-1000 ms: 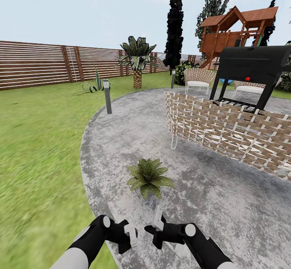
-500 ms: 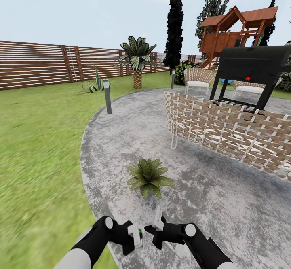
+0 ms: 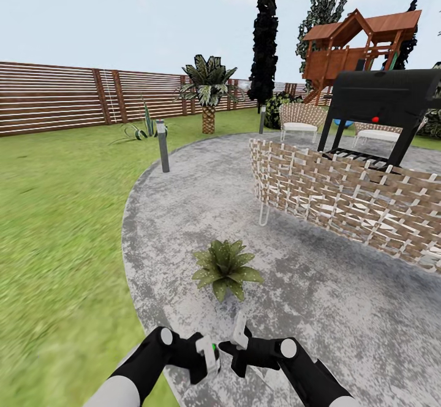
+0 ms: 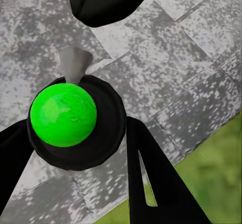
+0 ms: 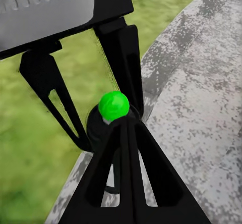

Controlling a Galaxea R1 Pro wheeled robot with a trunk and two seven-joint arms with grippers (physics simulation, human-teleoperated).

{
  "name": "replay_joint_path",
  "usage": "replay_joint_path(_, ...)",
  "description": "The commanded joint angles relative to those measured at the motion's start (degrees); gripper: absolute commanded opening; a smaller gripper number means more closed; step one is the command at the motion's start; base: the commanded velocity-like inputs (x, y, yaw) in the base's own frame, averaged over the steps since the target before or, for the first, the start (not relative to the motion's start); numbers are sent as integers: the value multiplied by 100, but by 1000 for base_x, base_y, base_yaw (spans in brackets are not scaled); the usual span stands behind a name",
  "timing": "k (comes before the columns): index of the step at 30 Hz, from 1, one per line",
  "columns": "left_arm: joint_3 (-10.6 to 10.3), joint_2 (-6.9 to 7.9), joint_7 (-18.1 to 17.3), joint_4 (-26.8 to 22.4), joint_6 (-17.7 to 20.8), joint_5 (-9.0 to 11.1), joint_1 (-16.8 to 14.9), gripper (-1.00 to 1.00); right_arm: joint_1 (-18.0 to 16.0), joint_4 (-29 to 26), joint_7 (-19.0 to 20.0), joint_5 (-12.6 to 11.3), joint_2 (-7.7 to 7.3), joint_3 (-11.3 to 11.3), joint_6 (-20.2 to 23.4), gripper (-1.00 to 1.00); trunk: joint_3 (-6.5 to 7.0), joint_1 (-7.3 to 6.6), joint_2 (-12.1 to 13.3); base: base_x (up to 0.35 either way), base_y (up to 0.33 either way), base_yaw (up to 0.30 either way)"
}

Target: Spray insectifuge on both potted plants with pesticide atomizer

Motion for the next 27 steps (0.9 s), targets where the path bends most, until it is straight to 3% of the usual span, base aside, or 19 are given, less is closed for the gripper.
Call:
replay_joint_path(1, 25, -4, -18, -10, -49, 7, -2, -100, -2, -4, 1, 59, 1, -7, -35, -100, -5, -1, -2, 0, 0, 0)
replay_joint_path(27, 29, -10, -44, 6, -58, 124, -2, -100, -2, 12, -7, 68, 1, -7, -38, -100, -5, -1, -2, 0, 0, 0)
